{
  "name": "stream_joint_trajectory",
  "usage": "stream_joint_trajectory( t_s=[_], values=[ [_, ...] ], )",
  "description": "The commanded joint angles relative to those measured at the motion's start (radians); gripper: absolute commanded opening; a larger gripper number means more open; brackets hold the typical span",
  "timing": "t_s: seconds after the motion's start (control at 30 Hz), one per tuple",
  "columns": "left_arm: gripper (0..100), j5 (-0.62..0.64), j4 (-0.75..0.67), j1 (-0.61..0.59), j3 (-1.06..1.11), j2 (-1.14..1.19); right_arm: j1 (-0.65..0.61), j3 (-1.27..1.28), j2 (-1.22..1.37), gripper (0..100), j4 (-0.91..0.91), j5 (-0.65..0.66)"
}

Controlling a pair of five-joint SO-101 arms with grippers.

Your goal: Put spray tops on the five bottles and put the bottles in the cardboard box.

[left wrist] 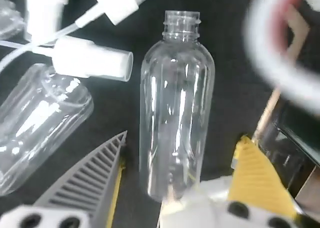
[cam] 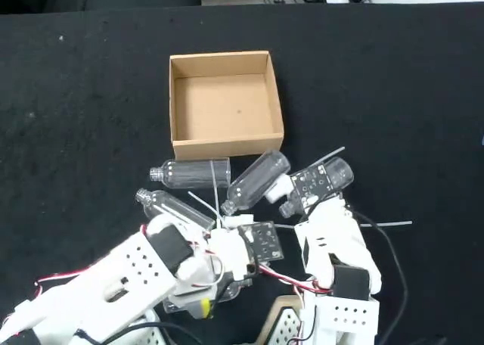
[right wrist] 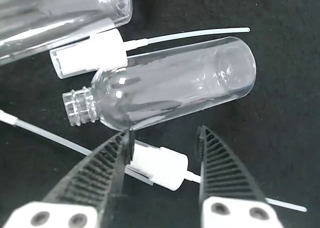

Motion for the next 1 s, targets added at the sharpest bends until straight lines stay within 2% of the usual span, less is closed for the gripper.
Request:
stream_joint_trajectory(
  t_s=[0.0, 0.23, 0.43, 0.63, 0.7, 0.87, 0.97],
  values=[
    [31, 0.025, -0.13, 0.015, 0.061, -0.003, 0.018, -0.001, -0.097, 18.7, 0.002, 0.0],
    [31, 0.117, -0.341, 0.015, 0.186, -0.003, 0.018, -0.001, -0.097, 18.7, 0.002, 0.0],
    [31, 0.126, -0.361, 0.015, 0.203, -0.003, 0.018, -0.001, -0.097, 18.7, 0.002, 0.0],
    [18, 0.123, -0.353, 0.016, 0.194, -0.003, 0.018, -0.001, -0.097, 18.7, 0.002, 0.0],
    [17, 0.121, -0.348, 0.016, 0.197, -0.003, 0.018, -0.001, -0.097, 18.7, 0.002, 0.0],
    [17, 0.118, -0.181, 0.004, 0.065, -0.005, 0.018, 0.001, -0.097, 18.7, 0.002, 0.0],
    [17, 0.114, -0.021, -0.09, -0.12, -0.005, 0.018, 0.001, -0.097, 18.7, 0.002, 0.0]
  ],
)
